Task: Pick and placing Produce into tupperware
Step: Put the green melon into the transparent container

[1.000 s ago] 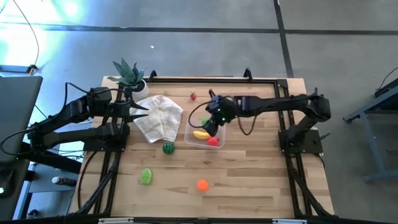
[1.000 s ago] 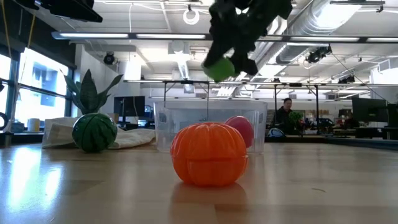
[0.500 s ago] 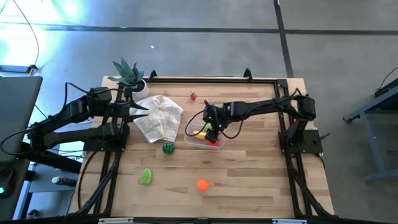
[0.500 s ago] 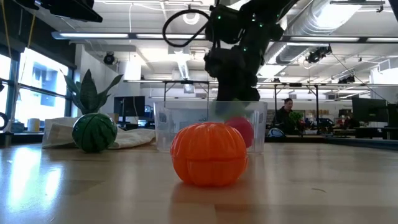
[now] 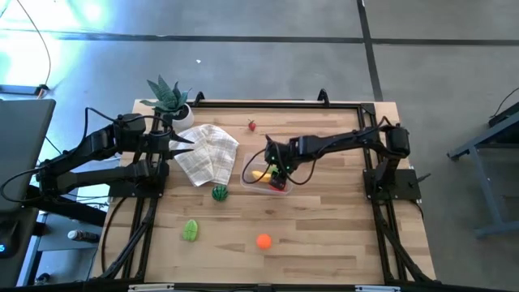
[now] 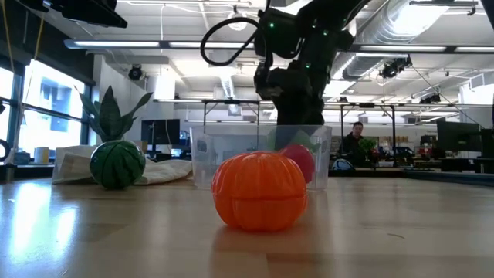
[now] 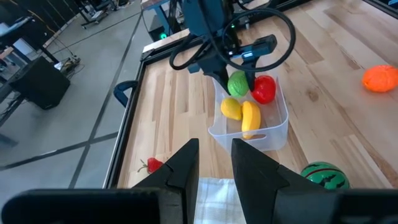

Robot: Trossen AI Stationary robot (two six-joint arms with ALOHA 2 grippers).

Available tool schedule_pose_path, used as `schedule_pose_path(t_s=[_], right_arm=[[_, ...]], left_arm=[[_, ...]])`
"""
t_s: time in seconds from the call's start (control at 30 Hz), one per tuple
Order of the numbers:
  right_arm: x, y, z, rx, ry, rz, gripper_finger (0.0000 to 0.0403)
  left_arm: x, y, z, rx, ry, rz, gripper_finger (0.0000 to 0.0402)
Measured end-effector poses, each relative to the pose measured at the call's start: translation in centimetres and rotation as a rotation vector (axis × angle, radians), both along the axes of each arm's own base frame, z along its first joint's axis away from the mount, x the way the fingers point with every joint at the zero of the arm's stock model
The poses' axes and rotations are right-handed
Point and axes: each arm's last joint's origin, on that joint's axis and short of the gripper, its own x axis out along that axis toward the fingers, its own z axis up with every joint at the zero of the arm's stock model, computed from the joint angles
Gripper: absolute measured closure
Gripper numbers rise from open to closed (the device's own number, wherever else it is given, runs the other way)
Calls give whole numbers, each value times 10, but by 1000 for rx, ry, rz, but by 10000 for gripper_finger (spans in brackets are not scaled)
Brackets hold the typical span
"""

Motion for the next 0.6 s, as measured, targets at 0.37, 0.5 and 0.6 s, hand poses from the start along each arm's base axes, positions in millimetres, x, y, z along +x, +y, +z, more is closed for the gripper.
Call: schedule_pose_path(t_s=[0.37, 0.5, 0.6], right_arm=[[1, 2, 0, -25, -4, -9, 186], [1, 2, 0, -24, -5, -12, 186], [1, 2, 0, -24, -5, -13, 186]], left_arm=[[0, 0, 0, 0, 0, 0, 316], [0, 0, 0, 0, 0, 0, 316], [0, 0, 0, 0, 0, 0, 316]])
